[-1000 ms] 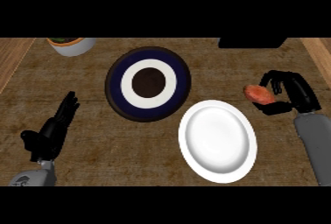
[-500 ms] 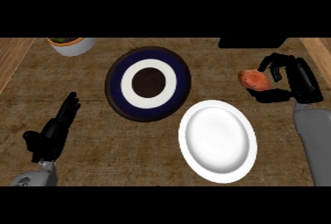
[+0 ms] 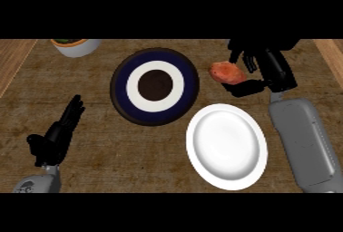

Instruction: Pick the sweet potato from the plate and place it in the plate

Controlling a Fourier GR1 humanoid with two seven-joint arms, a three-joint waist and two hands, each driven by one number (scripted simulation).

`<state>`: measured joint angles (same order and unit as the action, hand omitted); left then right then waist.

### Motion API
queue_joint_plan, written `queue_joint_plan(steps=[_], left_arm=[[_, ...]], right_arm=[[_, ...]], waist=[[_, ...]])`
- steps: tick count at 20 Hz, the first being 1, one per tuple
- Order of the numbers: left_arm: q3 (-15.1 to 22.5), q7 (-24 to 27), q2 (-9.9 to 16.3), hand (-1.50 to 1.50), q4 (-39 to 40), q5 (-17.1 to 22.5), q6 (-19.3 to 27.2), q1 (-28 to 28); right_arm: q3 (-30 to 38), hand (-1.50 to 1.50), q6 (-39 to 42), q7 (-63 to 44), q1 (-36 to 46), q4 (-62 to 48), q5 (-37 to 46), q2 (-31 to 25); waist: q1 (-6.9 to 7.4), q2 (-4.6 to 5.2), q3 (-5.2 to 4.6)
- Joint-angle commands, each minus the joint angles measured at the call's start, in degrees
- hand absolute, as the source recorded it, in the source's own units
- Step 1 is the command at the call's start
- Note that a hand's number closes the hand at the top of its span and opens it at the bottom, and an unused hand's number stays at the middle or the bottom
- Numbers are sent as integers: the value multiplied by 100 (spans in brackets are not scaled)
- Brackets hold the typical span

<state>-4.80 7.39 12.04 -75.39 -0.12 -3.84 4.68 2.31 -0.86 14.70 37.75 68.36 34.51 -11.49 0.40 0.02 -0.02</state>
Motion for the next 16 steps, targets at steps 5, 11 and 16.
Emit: queue_joint_plan(steps=[5, 11, 16], left_arm=[[136, 40, -143, 0, -225, -14, -110, -245], [-106, 10, -22, 0, 196, -80, 1, 314], [124, 82, -129, 0, -84, -120, -121, 29]], right_arm=[[-338, 150, -324, -558, 1241, -1132, 352, 912], [-667, 150, -975, -461, 1800, -2307, 153, 1140], [-988, 150, -1968, -465, 1712, -2613, -1249, 1146]], waist=[[87, 17, 2], [82, 32, 1], [276, 59, 5]])
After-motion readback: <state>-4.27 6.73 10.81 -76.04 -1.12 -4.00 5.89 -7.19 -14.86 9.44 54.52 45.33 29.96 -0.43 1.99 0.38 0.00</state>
